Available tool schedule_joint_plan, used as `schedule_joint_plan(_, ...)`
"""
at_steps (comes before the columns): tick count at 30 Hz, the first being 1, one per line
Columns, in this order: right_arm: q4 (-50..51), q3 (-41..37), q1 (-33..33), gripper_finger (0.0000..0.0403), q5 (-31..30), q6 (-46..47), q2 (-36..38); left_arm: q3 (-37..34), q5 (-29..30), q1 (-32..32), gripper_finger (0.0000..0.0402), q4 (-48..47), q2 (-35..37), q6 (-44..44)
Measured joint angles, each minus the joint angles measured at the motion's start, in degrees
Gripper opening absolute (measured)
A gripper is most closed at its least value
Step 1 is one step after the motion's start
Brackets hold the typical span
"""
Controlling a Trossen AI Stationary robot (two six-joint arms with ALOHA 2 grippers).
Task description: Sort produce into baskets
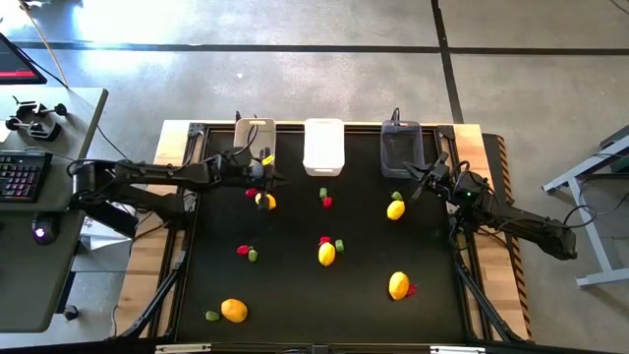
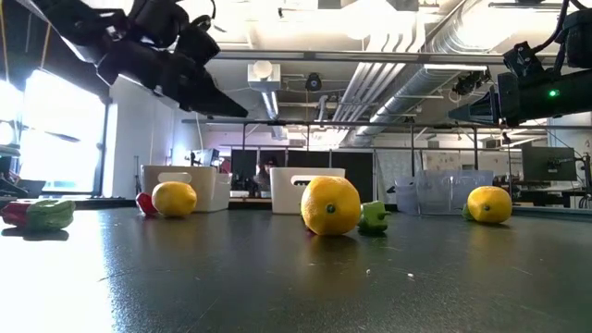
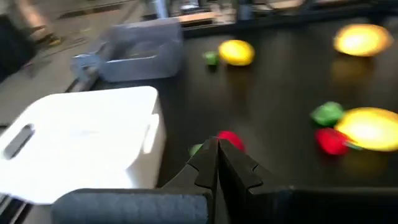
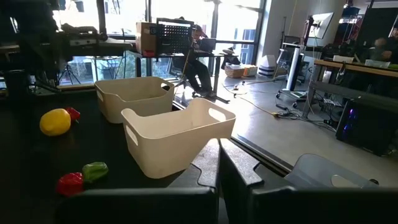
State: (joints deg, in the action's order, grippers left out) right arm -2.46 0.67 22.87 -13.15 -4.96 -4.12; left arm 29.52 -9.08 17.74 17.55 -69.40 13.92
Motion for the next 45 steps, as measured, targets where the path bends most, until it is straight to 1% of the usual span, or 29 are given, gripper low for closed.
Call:
schedule_joint_plan(2, 0.0, 0.0, 0.0, 0.0, 0.0, 0.0, 0.0, 0.0, 1.5, -0.2, 0.0, 0.1, -0.3, -1.9)
schedule_joint_plan(6, 0.0, 0.0, 0.0, 0.0, 0.0, 0.0, 0.0, 0.0, 1.5, -2.1, 0.0, -4.1, -0.2, -6.4)
schedule_joint_plan(7, 0.0, 0.0, 0.0, 0.0, 0.0, 0.0, 0.0, -0.1, 1.5, -2.6, 0.0, -4.4, -0.2, -6.0)
schedule_joint_plan(10, 0.0, 0.0, 0.0, 0.0, 0.0, 0.0, 0.0, -0.1, 2.3, -4.0, 0.0, -3.1, -0.1, -0.4)
schedule_joint_plan(11, 0.0, 0.0, 0.0, 0.0, 0.0, 0.0, 0.0, -0.1, 2.4, -4.4, 0.0, -2.5, -0.1, -0.5)
schedule_joint_plan(15, 0.0, 0.0, 0.0, 0.0, 0.0, 0.0, 0.0, -0.1, 1.8, -6.1, 0.0, -1.7, -0.1, -4.7)
schedule_joint_plan(18, 0.0, 0.0, 0.0, 0.0, 0.0, 0.0, 0.0, -0.1, 1.6, -7.6, 0.0, -1.9, -0.1, -5.3)
schedule_joint_plan(24, 0.0, 0.0, 0.0, 0.0, 0.0, 0.0, 0.0, -0.1, 1.7, -10.4, 0.0001, -3.7, -0.1, -9.9)
schedule_joint_plan(25, 0.0, 0.0, 0.0, 0.0, 0.0, 0.0, 0.0, 0.2, 2.5, -10.9, 0.0003, -4.4, -0.3, -10.7)
schedule_joint_plan(27, 0.0, 0.0, 0.0, 0.0, 0.0, 0.0, 0.0, 1.4, 5.9, -12.1, 0.0009, -5.5, -1.1, -11.9)
schedule_joint_plan(29, 0.0, 0.0, 0.0, 0.0, 0.0, 0.0, 0.0, 2.8, 9.5, -13.4, 0.0019, -6.1, -2.8, -11.5)
schedule_joint_plan(32, 0.0, 0.0, 0.0, 0.0, 0.0, 0.0, 0.0, 5.1, 12.5, -14.6, 0.0038, -5.9, -6.2, -7.8)
schedule_joint_plan(35, 0.0, 0.0, 0.0, 0.0, 0.0, 0.0, 0.0, 7.9, 13.1, -14.6, 0.0057, -5.7, -9.9, -6.4)
schedule_joint_plan(37, 0.0, 0.0, 0.0, 0.0, 0.0, 0.0, 0.0, 10.1, 12.8, -14.0, 0.0065, -5.7, -12.6, -7.2)
schedule_joint_plan(41, 0.0, 0.0, 0.0, 0.0, 0.0, 0.0, 0.0, 15.1, 10.0, -13.0, 0.007, -5.6, -18.4, -10.3)
schedule_joint_plan(43, 0.0, 0.0, 0.0, 0.0, 0.0, 0.0, 0.0, 17.2, 10.1, -12.9, 0.0071, -5.6, -21.3, -9.0)
schedule_joint_plan(45, 0.0, 0.0, 0.0, 0.0, 0.0, 0.0, 0.0, 18.8, 11.5, -12.9, 0.0078, -5.8, -24.1, -8.1)
